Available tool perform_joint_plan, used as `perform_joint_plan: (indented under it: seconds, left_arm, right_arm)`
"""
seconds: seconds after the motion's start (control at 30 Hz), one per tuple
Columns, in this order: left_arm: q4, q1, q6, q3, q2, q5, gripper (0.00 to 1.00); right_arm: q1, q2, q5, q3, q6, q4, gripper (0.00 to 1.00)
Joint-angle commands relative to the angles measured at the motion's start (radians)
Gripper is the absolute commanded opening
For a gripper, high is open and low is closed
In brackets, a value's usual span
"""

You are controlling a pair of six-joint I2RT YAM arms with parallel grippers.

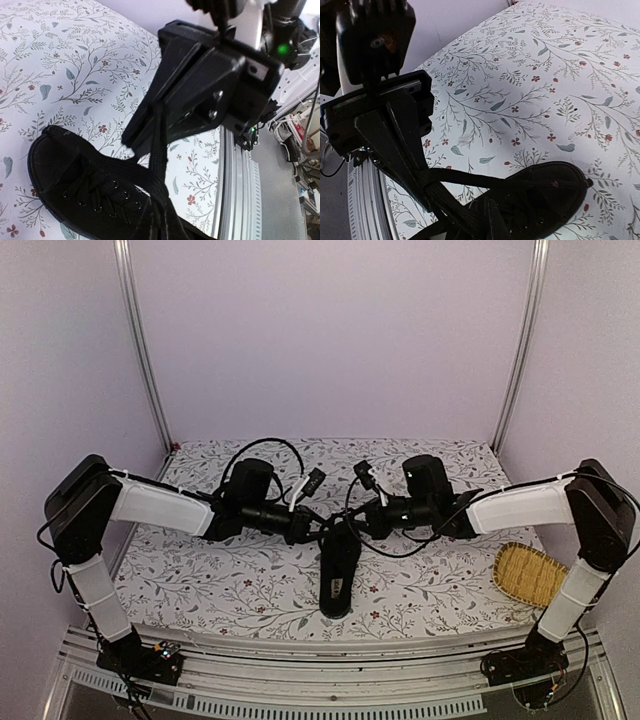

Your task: Tie the shoes

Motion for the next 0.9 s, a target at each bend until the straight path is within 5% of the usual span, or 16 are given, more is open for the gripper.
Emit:
perform_joint_plan:
  seconds: [0.0,0.23,0.53,0.87]
  left_arm:
    - [0.007,0.011,0.0,0.01,-0.032,-0.032,0.0]
    - [0.007,-0.002,-0.032,0.026,-0.015,-0.065,0.0]
    - [0.006,-0.017,-0.113,0.032,-0.013,-0.111,0.0]
    - [-0.008,-0.018,-0.14,0.039,-0.01,-0.113,0.0]
  right_arm:
    - [-0.021,-0.101,0.06,0.007,-0.065,-0.245,0.02]
    - [0.0,-0.232,-0.025,0.023,-0.042,-0.425,0.02]
    - [0.132,-0.332,0.085,-0.172,0.132,0.03,0.02]
    - [0.232,-0.19,0.271,-0.12,0.08,0.144,0.02]
